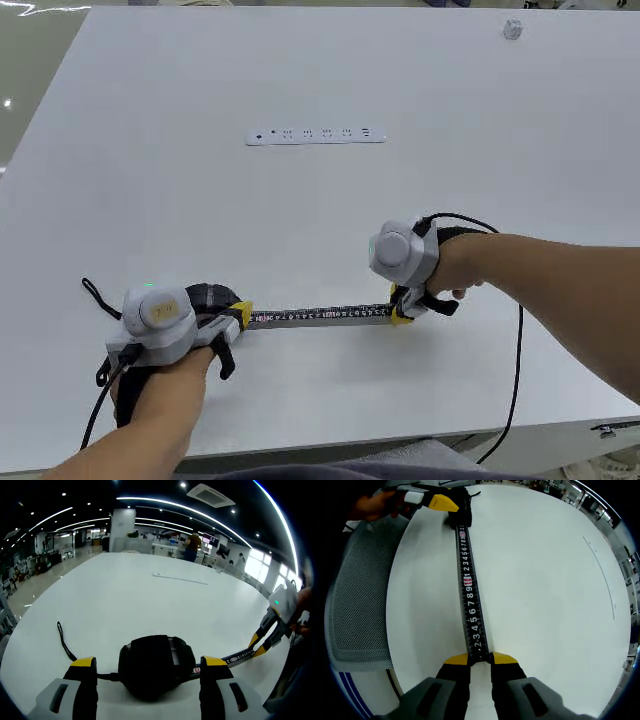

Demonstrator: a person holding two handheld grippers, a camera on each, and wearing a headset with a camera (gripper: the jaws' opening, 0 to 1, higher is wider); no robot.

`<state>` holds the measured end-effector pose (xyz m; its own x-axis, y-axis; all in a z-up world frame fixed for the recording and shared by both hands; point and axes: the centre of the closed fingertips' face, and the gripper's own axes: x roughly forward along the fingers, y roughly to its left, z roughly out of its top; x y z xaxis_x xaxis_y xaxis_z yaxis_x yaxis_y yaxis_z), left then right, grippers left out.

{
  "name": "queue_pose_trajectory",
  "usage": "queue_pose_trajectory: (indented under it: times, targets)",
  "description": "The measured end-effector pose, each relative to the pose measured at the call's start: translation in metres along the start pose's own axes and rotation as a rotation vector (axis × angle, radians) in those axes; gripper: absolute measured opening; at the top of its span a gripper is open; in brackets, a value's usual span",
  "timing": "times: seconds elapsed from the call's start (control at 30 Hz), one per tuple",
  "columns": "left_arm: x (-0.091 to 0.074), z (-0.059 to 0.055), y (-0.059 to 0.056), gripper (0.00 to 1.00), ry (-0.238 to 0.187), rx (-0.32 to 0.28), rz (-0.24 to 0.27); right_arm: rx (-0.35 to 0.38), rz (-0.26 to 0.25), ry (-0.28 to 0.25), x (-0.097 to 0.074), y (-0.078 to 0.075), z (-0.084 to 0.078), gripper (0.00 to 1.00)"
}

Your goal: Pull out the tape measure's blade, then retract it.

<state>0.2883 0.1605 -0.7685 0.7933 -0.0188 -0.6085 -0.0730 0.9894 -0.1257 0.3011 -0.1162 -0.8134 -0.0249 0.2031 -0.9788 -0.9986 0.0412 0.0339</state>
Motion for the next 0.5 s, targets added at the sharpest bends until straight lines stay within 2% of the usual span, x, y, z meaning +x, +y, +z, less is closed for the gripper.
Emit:
queue_pose_trajectory:
  times: [0.07, 0.17, 0.3, 0.43, 0.47, 0.5]
  targets:
    - [0.001, 0.001, 0.001, 0.78, 0.003, 0.012, 0.002, -0.001, 0.0, 0.001, 0.0, 0.0, 0.0, 0.15]
    - [0.005, 0.005, 0.001, 0.76, 0.01, -0.001, -0.003, 0.001, 0.001, 0.003, 0.0, 0.0, 0.0, 0.15]
    - [0.005, 0.007, -0.002, 0.75, 0.013, 0.027, -0.009, 0.004, 0.001, 0.002, 0.0, 0.0, 0.0, 0.15]
    - [0.006, 0.002, -0.007, 0.71, 0.034, 0.039, -0.03, 0.008, 0.001, 0.0, 0.0, 0.0, 0.0, 0.15]
    - [0.006, -0.001, -0.01, 0.68, 0.049, 0.05, -0.046, 0.008, 0.0, 0.0, 0.0, 0.0, 0.0, 0.15]
    - [0.006, -0.008, -0.016, 0.63, 0.084, 0.05, -0.079, 0.009, 0.0, -0.001, 0.0, 0.0, 0.0, 0.15]
